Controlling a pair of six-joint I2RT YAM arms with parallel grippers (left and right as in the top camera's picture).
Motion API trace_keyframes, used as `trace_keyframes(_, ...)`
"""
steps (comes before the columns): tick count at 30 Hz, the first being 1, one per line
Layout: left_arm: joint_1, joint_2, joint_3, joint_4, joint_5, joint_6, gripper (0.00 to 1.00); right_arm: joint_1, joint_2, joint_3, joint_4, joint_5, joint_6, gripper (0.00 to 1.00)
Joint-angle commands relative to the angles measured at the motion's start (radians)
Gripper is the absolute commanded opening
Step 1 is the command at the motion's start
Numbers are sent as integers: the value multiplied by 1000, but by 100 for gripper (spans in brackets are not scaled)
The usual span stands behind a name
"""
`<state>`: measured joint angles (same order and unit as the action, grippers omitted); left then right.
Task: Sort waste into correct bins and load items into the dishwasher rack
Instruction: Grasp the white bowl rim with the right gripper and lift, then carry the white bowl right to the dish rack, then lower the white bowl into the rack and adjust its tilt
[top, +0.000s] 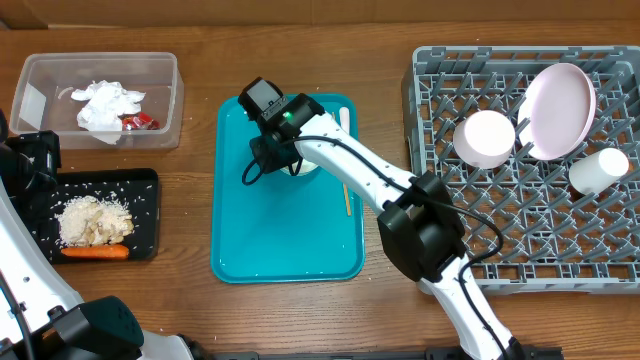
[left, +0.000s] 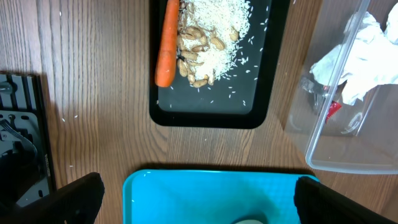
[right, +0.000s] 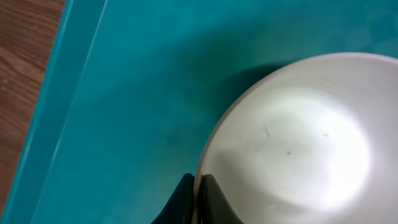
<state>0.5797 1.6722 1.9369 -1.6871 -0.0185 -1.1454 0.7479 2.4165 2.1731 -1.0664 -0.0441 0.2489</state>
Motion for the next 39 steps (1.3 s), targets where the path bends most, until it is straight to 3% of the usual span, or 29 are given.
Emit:
trace_keyframes(1, 1, -1, 2, -2, -8, 12, 100, -1, -145, 43, -48, -24, 101, 4)
trace_keyframes(6, 1, -1, 2, -2, -8, 12, 100, -53, -338, 43, -167, -4, 249, 4)
trace_keyframes(13, 1, -1, 2, -2, -8, 12, 100, -93, -555, 43, -543, 399, 554, 4)
trace_keyframes(16, 1, -1, 2, -2, -8, 12, 100, -114, -608, 39, -628, 454, 584, 4)
trace_keyframes(21, 1, -1, 2, -2, -8, 12, 100, -227, -745, 5, -628, 412, 497, 4)
trace_keyframes(22, 1, -1, 2, -2, -8, 12, 100, -324, -813, 5, -628, 321, 406, 4)
trace_keyframes(27, 1, -1, 2, -2, -8, 12, 100, -584, -991, -89, -627, 102, 224, 4)
trace_keyframes(31, 1, -1, 2, -2, -7, 12, 100, -759, -1152, -354, -482, -220, 5, 4)
trace_keyframes(33, 1, -1, 2, -2, -8, 12, 100, -832, -1199, -458, -409, -356, -27, 4)
trace_keyframes(34, 1, -1, 2, -2, -8, 12, 100, -909, -1233, -557, -348, -509, -84, 4)
trace_keyframes(37, 1, -1, 2, -2, -8, 12, 100, -1077, -1247, -738, -244, -851, -220, 4)
trace_keyframes(39, 1, -1, 2, -2, -8, 12, 100, -1158, -1232, -816, -211, -944, -268, 4)
